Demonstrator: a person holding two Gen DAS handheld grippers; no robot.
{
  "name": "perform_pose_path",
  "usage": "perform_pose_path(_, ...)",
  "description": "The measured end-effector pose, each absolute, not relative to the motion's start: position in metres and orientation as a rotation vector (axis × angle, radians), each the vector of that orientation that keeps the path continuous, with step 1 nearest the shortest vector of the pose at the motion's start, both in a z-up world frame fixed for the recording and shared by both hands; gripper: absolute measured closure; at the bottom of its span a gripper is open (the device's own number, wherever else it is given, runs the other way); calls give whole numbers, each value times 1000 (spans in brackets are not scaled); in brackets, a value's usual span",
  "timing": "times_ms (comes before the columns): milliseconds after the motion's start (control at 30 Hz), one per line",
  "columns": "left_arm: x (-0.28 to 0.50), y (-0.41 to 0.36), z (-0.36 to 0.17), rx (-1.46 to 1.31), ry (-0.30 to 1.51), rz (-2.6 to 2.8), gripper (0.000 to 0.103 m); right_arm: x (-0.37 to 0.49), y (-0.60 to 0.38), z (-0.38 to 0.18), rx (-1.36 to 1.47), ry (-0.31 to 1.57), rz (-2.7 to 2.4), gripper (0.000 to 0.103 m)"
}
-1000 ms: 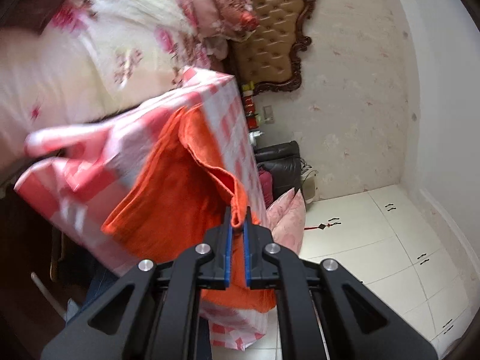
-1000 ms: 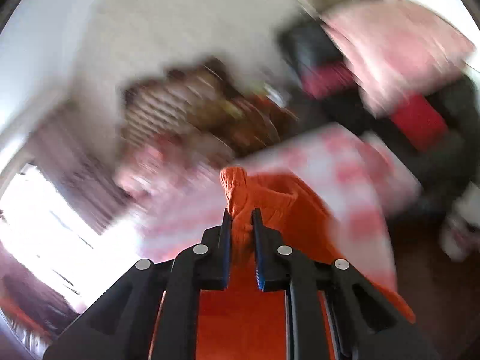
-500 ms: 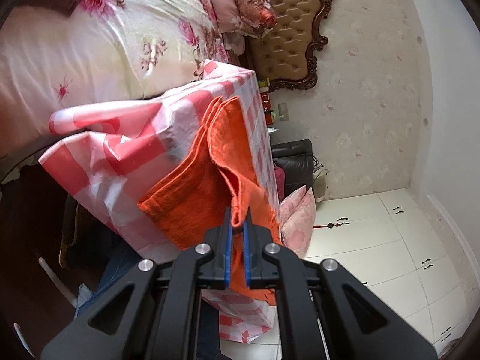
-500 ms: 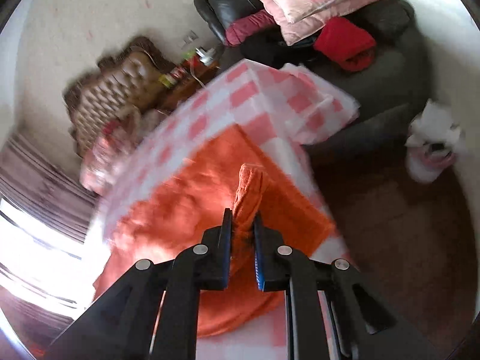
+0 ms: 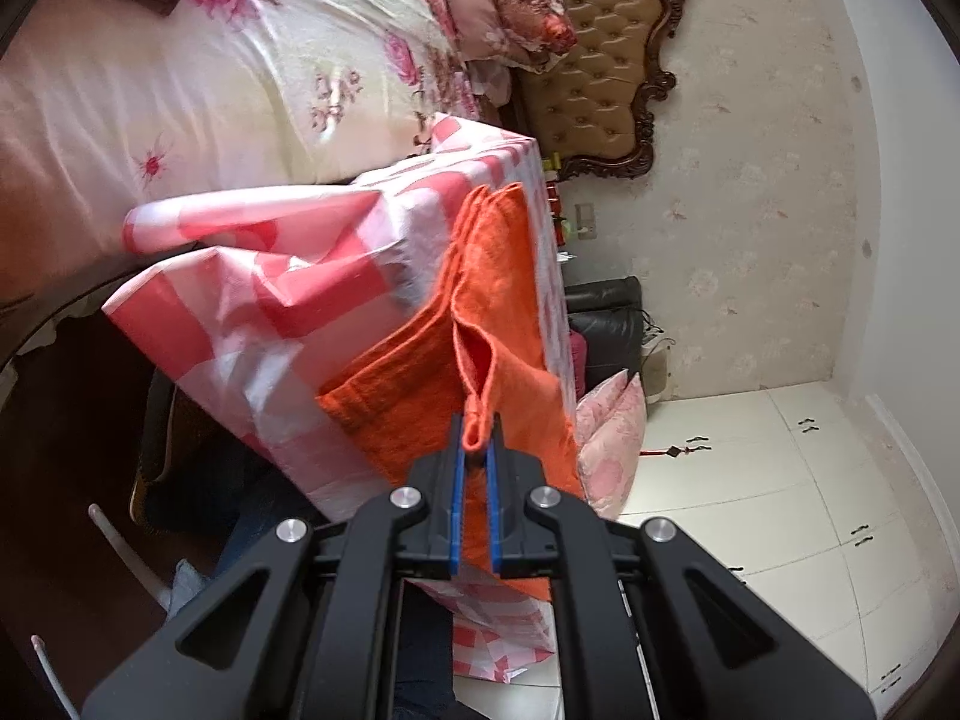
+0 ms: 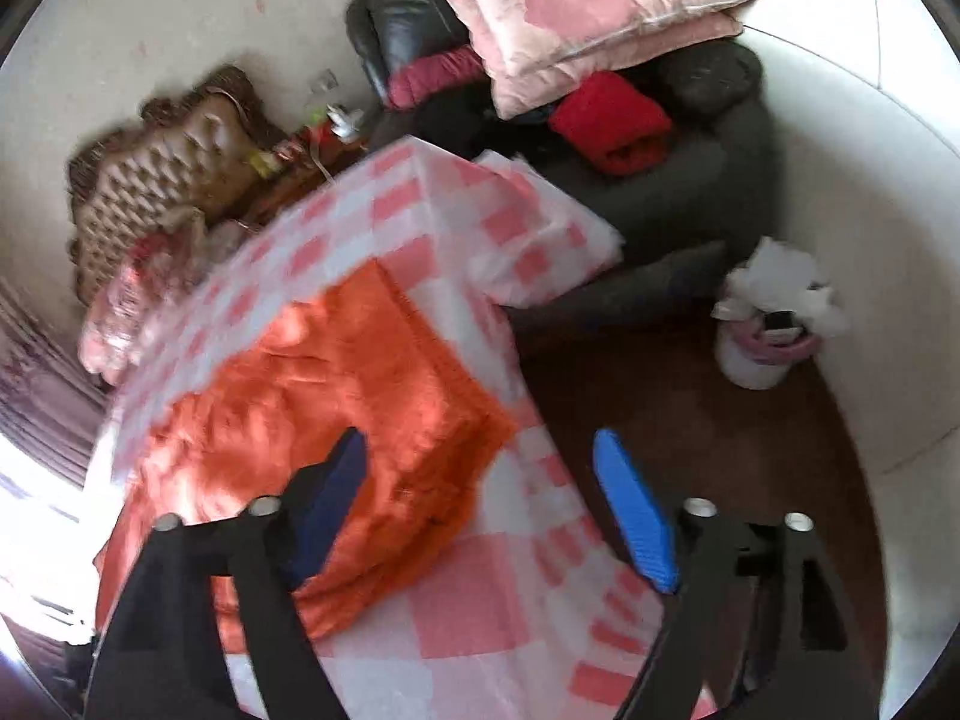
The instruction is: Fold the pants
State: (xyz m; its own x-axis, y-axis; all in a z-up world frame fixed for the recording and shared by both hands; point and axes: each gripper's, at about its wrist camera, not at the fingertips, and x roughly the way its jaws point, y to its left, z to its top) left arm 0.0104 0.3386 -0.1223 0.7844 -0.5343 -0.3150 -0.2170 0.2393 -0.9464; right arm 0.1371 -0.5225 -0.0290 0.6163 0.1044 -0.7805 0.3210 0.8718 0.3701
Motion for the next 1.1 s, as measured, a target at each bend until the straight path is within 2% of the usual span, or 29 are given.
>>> perform_pose_path(33,9,339,-125,-1346,689,-224,88,144,-525,-38,537,934,-111,23)
perform_pose_path(67,6,340,-128,-1360,692,-209,66,147,-527,-43,554,947,-102,24)
perform_pose_path(100,1,342,-130,-1372,683,-198,58,150,-528,-47,570,949,-98,24)
perform_pose_path(167,-9,345,-134,-1381,676,-179,54,155,-530,-50,613,931,-62,46)
perform_pose_path(200,-13,346,-139,-1389,675,-172,54,157,-530,-51,635,933,-42,64)
perform_pose_path(300,-11,341,-158,-1435,682,-194,53,162,-520,-47,580,942,-43,72)
perform_pose_path(367,-1,331,-171,-1456,681,-261,45,161,-513,-40,534,944,-57,78)
perform_pose_path(433,6,324,-184,-1501,663,-296,45,159,-510,-34,522,940,-57,83)
perform_pose_path(533,19,319,-191,-1478,609,-350,45,155,-510,-30,516,940,-57,85)
perform_pose_path(667,25,316,-210,-1525,543,-387,48,151,-512,-31,533,937,-80,86)
perform_pose_path(700,26,314,-212,-1530,533,-396,56,149,-512,-32,533,939,-86,86)
perform_pose_path(733,25,312,-213,-1532,523,-416,82,149,-512,-33,537,940,-92,86)
perform_pose_path(767,23,312,-207,-1509,512,-418,94,147,-512,-33,541,940,-96,86)
perform_pose_path(933,21,319,-145,-1328,546,-344,97,132,-509,-32,540,925,-119,86)
perform_pose_path(1100,93,330,-73,-1096,652,-339,97,94,-496,-37,548,869,-207,86)
